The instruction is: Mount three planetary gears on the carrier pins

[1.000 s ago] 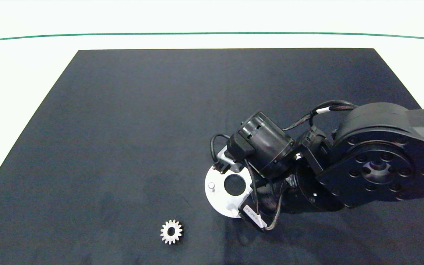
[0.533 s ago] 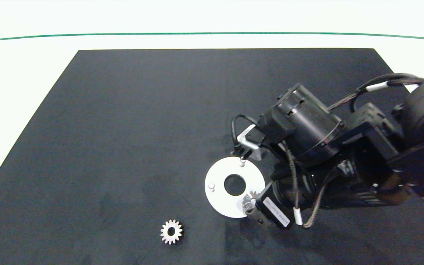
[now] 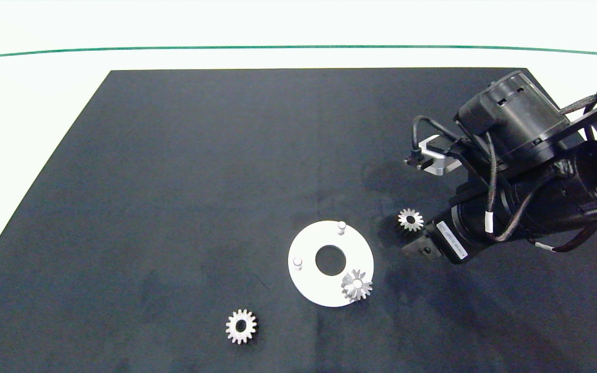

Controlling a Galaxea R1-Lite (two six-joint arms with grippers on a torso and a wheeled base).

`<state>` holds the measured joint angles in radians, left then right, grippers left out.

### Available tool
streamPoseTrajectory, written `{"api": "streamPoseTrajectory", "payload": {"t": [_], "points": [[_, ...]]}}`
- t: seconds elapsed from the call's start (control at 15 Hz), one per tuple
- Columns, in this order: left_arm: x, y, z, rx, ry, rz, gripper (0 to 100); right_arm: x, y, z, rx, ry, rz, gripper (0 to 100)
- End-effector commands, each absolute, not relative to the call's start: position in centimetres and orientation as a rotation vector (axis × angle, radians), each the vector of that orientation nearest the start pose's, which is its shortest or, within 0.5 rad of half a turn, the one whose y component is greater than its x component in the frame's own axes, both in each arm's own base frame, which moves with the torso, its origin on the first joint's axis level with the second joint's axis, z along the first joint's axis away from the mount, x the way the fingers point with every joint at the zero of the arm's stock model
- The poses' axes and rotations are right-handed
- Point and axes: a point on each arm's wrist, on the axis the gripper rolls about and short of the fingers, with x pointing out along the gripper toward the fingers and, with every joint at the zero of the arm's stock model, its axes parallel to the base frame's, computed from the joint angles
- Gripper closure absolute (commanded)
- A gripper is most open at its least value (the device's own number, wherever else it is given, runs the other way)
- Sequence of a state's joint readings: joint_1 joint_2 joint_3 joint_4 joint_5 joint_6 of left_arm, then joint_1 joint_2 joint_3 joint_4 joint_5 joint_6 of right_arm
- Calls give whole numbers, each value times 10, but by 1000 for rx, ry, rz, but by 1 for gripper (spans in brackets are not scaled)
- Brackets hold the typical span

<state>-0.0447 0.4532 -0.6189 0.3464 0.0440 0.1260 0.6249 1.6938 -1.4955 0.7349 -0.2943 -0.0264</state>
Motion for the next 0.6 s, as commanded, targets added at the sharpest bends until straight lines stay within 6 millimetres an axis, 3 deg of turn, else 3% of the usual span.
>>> {"api": "streamPoseTrajectory", "payload": {"t": [0.07, 0.6], "points": [[-10, 1, 215, 133, 181, -11, 0, 247, 153, 256, -404, 816, 277, 0], [-10, 1, 216, 133, 179, -11, 0, 278, 156, 232, -387, 846, 250, 0]]}}
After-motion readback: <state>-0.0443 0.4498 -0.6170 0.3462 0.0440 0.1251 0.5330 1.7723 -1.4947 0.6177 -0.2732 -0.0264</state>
